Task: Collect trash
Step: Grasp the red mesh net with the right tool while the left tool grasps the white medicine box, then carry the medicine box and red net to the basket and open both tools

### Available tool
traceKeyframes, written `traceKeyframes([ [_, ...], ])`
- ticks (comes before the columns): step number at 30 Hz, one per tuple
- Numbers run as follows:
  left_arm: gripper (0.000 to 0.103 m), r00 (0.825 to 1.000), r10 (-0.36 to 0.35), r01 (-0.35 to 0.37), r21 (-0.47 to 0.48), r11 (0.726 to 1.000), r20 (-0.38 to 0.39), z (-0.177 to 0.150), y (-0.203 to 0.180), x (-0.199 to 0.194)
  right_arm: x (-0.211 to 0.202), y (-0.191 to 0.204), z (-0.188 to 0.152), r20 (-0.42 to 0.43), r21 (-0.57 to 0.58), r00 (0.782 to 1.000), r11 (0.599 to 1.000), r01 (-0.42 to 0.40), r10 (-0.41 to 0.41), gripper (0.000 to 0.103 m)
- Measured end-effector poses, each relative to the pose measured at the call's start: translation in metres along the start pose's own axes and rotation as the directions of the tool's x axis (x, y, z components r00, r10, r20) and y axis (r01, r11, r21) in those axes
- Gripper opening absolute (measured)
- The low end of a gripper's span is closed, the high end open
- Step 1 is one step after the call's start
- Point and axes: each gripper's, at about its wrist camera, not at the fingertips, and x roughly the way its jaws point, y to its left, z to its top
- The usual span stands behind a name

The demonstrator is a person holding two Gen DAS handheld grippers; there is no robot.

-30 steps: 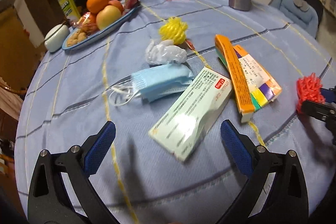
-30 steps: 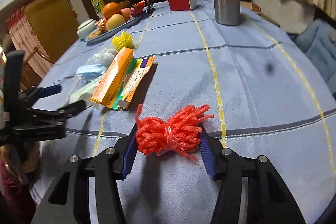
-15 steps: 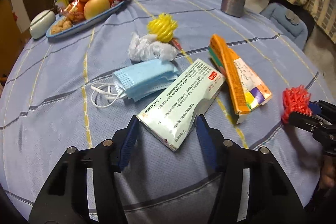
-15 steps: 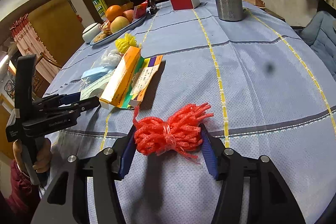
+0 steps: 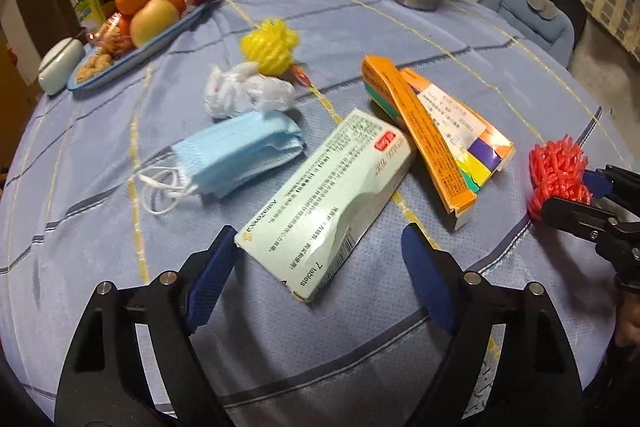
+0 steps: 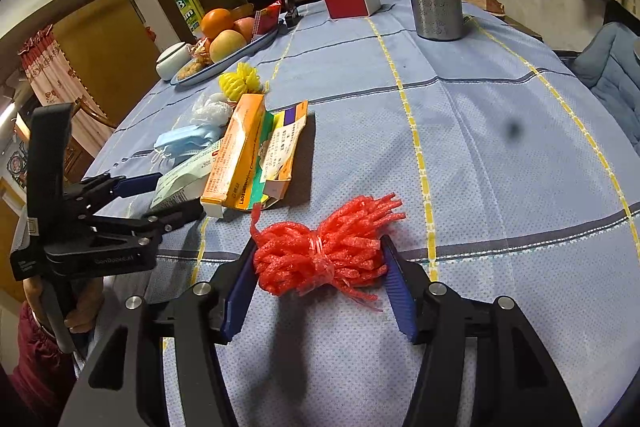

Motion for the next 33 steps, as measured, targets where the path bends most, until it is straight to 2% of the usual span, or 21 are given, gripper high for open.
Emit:
traceKeyframes([
  [2,0.062,1.0,-0.023,0.023,-0.032,0.999,0.01,0.001,0.005,-0.001,-0.001,0.0,-0.001,0.004,0.001,1.0,1.0,0.004,-0.004,0.057],
  [4,0.056,0.999,-0.039,0.04,-0.056,0.998,0.028,0.0,0.009,-0.004,-0.002,0.0,-0.001,0.011,0.005,1.0,1.0,0.007,-0.007,0.053],
  [8,0.055,0.996,-0.035,0.041,-0.068,0.997,0.085,-0.004,0.01,-0.018,-0.006,0.003,-0.003,0.035,-0.003,0.999,1.0,0.03,-0.03,0.05],
  [11,0.055,0.989,-0.068,0.082,-0.103,0.991,0.129,-0.008,0.01,-0.034,-0.014,0.005,-0.005,0.056,-0.017,0.996,0.997,0.077,-0.075,0.049],
  [14,0.055,0.979,-0.084,0.11,-0.135,0.985,0.183,-0.014,0.01,-0.06,-0.033,0.003,-0.007,0.087,-0.011,0.995,0.998,0.058,-0.057,0.049],
  [18,0.055,0.964,-0.101,0.139,-0.144,0.98,0.246,-0.016,0.007,-0.089,-0.069,-0.005,-0.01,0.163,0.001,0.982,0.996,0.091,-0.09,0.049],
  [25,0.055,0.948,-0.131,0.166,-0.098,0.981,0.29,-0.018,-0.024,-0.114,-0.119,-0.033,-0.028,0.237,0.062,0.959,0.987,0.147,-0.157,0.049],
  [33,0.055,0.929,-0.216,0.228,-0.005,0.974,0.301,-0.027,-0.085,-0.127,-0.182,-0.076,-0.077,0.284,0.146,0.917,0.958,0.248,-0.281,0.05],
])
